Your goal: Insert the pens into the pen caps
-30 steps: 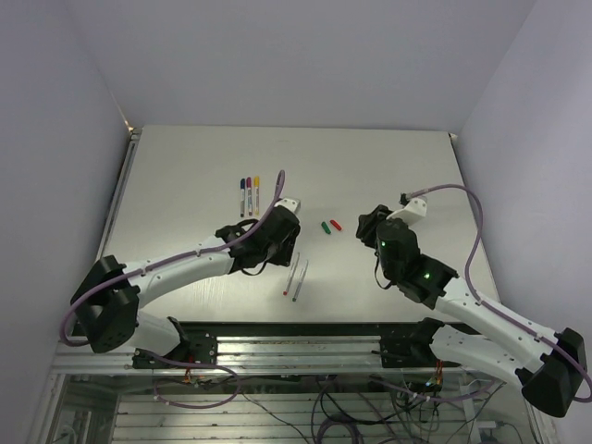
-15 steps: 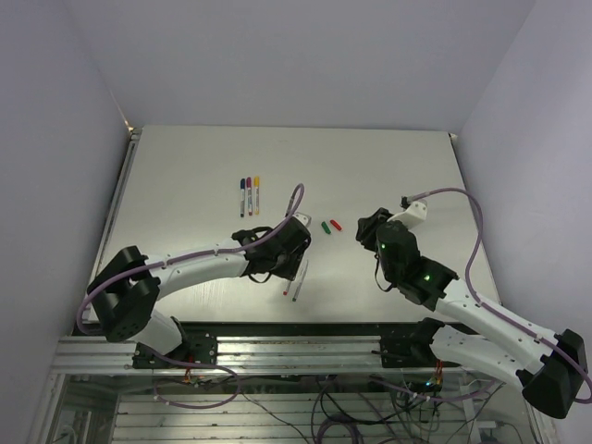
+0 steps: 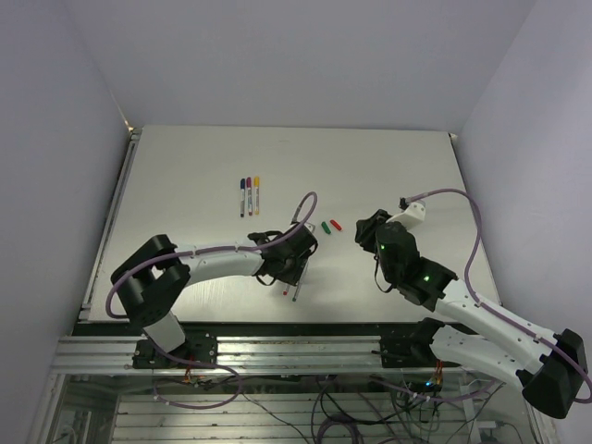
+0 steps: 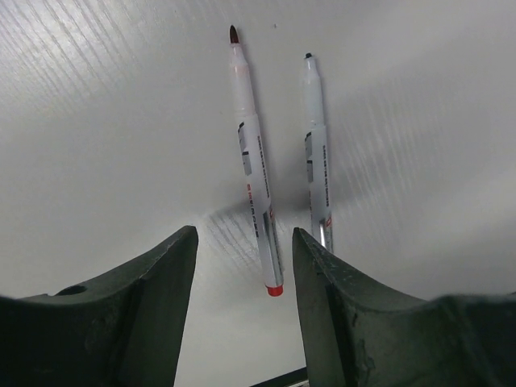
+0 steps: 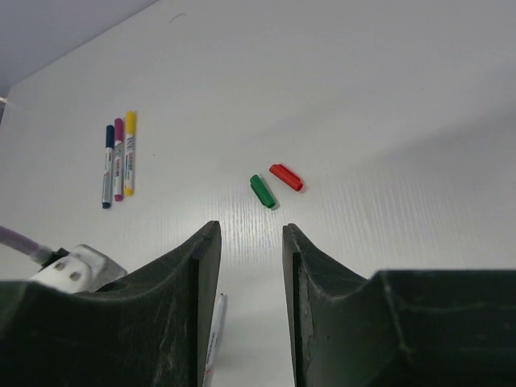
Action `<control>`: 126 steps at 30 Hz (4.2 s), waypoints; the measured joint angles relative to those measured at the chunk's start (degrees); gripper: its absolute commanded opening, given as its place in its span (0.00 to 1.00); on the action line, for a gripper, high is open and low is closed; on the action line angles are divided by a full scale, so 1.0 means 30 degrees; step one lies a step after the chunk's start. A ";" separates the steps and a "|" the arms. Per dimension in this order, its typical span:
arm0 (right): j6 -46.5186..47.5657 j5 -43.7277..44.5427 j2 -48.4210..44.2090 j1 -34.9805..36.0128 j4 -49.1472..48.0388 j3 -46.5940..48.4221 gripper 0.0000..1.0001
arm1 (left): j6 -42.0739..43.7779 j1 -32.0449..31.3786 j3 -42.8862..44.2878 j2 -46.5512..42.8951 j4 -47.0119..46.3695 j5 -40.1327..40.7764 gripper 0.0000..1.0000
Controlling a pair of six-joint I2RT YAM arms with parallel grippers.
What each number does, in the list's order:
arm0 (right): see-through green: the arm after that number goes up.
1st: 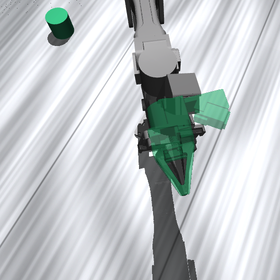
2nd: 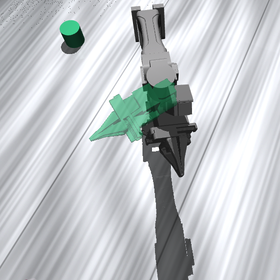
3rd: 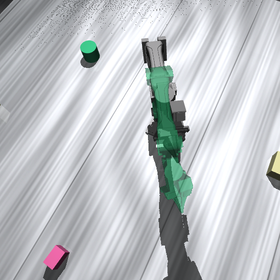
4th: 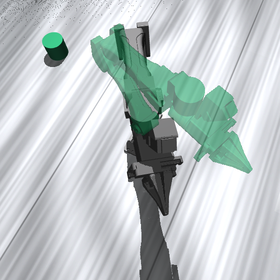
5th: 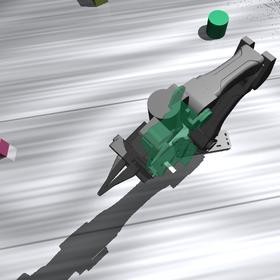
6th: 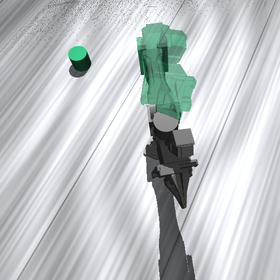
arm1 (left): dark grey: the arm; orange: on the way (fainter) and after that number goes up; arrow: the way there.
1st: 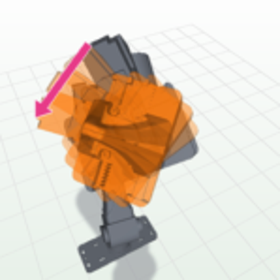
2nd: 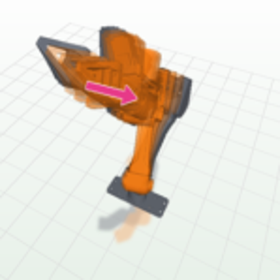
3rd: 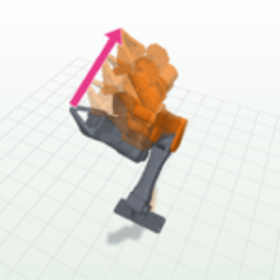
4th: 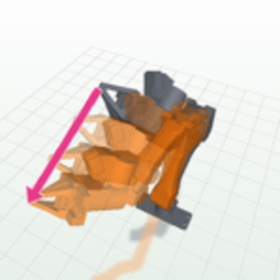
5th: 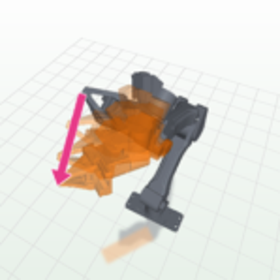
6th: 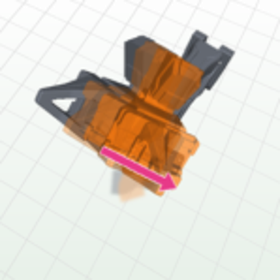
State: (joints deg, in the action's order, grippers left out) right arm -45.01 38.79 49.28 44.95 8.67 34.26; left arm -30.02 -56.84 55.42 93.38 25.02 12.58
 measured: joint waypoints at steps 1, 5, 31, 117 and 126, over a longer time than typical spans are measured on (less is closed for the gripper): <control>0.0007 -0.0007 0.0000 0.0000 0.0000 0.0000 0.36 | 0.0000 0.0000 0.0000 0.0189 -0.0007 0.0007 0.60; 0.0007 -0.0007 0.0000 0.0000 0.0000 0.0000 0.36 | 0.0007 0.0000 0.0000 0.0714 -0.0022 0.0007 0.59; 0.0007 -0.0051 -0.0226 0.0000 -0.0219 -0.0546 0.35 | 0.1166 -0.0015 0.2273 0.3147 0.1049 -0.0532 0.35; 1.2517 -1.0251 1.8323 -0.5122 0.0641 0.9333 0.31 | -0.2106 0.0168 -0.6229 -1.2509 -0.4758 -0.0532 0.07; 1.2502 -1.0542 1.8892 -0.5122 0.0648 0.9471 0.29 | -0.2149 0.0284 -0.6244 -1.2050 -0.4852 -0.0663 0.07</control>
State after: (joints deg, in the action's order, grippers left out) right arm -7.51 7.16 105.95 29.58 10.61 62.67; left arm -36.47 -55.99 36.69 57.23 10.46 10.59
